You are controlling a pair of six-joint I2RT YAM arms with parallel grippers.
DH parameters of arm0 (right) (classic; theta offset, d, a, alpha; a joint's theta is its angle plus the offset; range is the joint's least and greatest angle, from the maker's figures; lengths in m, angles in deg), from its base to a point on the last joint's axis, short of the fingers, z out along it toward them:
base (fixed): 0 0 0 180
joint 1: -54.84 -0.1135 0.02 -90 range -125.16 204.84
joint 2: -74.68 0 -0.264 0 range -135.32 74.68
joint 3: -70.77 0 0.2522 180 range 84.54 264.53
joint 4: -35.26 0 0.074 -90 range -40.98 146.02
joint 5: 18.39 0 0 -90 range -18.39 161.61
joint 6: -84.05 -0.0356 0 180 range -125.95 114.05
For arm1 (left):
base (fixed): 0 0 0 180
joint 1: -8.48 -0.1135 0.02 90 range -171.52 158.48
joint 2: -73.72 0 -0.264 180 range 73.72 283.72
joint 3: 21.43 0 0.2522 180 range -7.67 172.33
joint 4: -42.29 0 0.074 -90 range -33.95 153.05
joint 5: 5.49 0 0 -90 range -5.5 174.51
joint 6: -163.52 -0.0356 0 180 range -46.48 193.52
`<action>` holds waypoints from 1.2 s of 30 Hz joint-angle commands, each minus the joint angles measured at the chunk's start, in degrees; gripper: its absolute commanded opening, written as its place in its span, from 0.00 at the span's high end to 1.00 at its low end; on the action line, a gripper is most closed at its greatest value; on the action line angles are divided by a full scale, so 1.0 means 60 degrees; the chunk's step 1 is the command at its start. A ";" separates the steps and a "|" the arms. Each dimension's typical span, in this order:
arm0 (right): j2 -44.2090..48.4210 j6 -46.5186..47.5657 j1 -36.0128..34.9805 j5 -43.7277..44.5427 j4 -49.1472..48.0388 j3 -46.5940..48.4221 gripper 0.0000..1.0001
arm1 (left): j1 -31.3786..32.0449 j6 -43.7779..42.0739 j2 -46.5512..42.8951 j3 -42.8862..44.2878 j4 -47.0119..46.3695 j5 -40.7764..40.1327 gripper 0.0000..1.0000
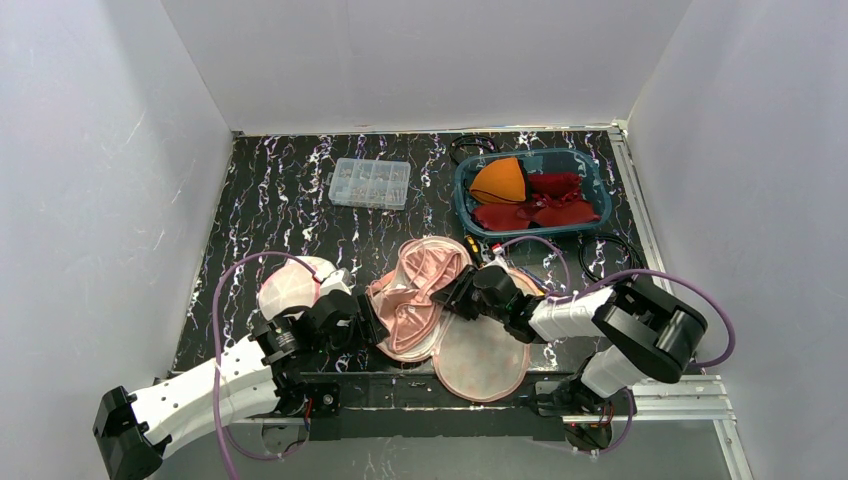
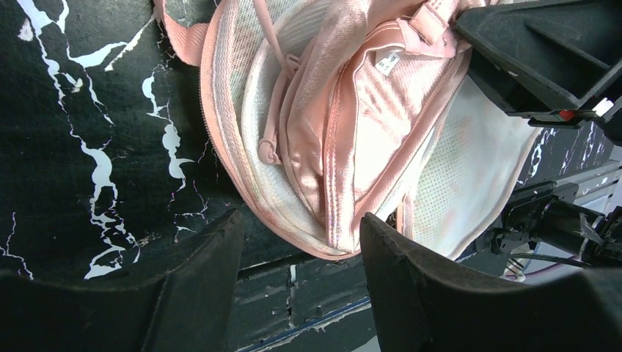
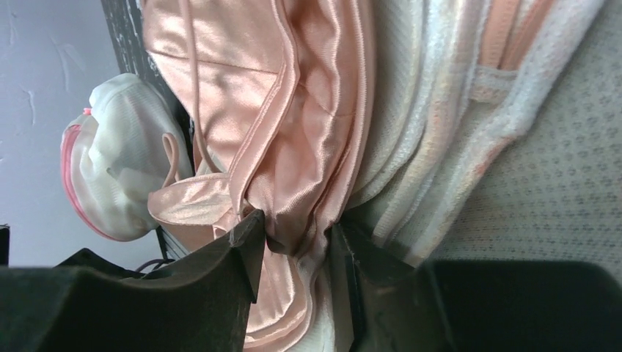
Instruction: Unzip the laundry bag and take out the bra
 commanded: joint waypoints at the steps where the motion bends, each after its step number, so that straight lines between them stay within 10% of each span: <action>1: -0.0094 -0.0048 -0.0078 -0.0028 -0.0902 -0.0052 0.56 | 0.0024 -0.0012 -0.0023 -0.0108 0.0110 0.0034 0.43; 10: -0.0615 -0.0205 -0.0098 -0.0214 -0.1670 0.0017 0.37 | 0.0029 -0.0018 0.0104 -0.0102 0.0095 0.0066 0.43; 26: -0.0482 0.0120 -0.0239 -0.0472 -0.1314 0.0486 0.99 | 0.0032 -0.0050 0.0133 -0.0170 0.0132 0.0126 0.44; 36: 0.1478 0.1960 -0.0329 -0.0073 0.2048 0.1395 0.99 | 0.0031 -0.0037 -0.0114 -0.0138 0.0329 0.0002 0.44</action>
